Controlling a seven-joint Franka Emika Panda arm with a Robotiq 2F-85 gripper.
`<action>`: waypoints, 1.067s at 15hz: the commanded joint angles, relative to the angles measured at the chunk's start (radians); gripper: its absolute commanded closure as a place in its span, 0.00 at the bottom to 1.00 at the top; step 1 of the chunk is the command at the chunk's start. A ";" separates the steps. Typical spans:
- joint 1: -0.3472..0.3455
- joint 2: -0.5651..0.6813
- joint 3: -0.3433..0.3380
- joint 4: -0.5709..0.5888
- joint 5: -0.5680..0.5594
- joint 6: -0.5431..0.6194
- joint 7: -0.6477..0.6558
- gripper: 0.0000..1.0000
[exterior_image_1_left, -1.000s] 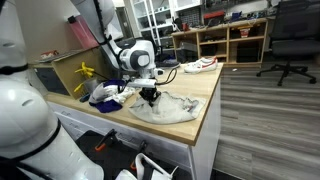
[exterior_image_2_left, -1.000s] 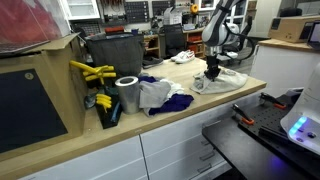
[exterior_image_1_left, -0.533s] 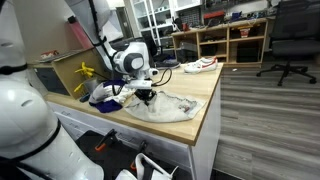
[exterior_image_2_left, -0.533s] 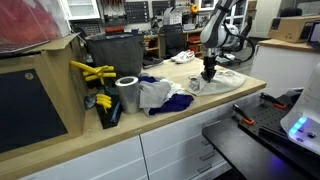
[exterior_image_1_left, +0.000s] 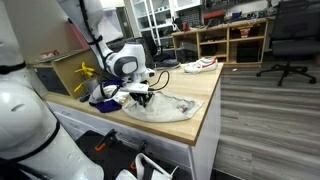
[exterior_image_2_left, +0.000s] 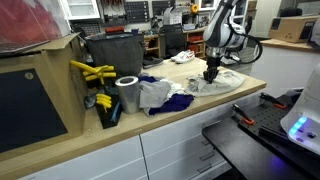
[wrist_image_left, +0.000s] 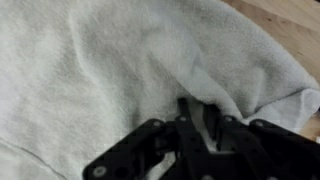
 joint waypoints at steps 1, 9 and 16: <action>-0.026 -0.175 0.003 -0.089 0.062 -0.028 -0.073 0.44; -0.083 -0.336 -0.143 -0.011 -0.354 -0.189 0.218 0.00; -0.004 -0.156 -0.298 0.363 -0.639 -0.644 0.366 0.00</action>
